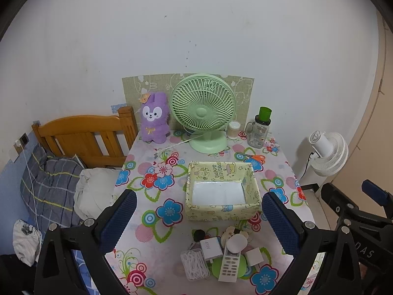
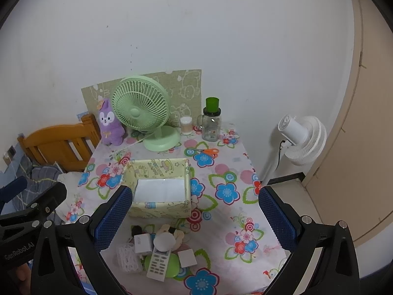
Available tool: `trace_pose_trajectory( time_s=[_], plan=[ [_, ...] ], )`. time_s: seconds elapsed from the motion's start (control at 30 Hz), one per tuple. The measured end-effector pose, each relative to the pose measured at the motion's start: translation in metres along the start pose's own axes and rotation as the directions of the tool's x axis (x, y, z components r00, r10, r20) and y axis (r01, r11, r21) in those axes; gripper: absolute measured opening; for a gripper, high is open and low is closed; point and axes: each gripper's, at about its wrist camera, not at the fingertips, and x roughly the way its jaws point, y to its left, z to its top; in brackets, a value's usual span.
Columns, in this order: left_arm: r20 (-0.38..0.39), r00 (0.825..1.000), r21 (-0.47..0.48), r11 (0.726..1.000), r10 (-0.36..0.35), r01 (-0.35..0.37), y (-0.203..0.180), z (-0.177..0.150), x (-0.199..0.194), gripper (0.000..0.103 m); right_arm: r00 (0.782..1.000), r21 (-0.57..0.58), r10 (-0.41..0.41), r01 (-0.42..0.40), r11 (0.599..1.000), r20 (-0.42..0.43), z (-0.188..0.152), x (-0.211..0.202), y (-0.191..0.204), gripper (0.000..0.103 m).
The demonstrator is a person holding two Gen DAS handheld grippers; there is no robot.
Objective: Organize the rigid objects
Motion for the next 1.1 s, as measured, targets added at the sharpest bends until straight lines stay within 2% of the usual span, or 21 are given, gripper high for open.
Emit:
trace_pose_trajectory(
  time_s=[0.27,1.1],
  plan=[
    [-0.011,1.000,-0.016,1.000,-0.021,0.020,0.0033,0.0008,0.0026,0.103,1.000,0.001,-0.015,0.015,1.000,0.011,-0.0004,0.0007,0.0017,0.103],
    [-0.002,1.000,-0.009,1.000,-0.017,0.017,0.0051,0.0008,-0.0013,0.103,1.000,-0.002,-0.019,0.019,1.000,0.010,-0.0015,0.0007,0.0047,0.103]
  ],
)
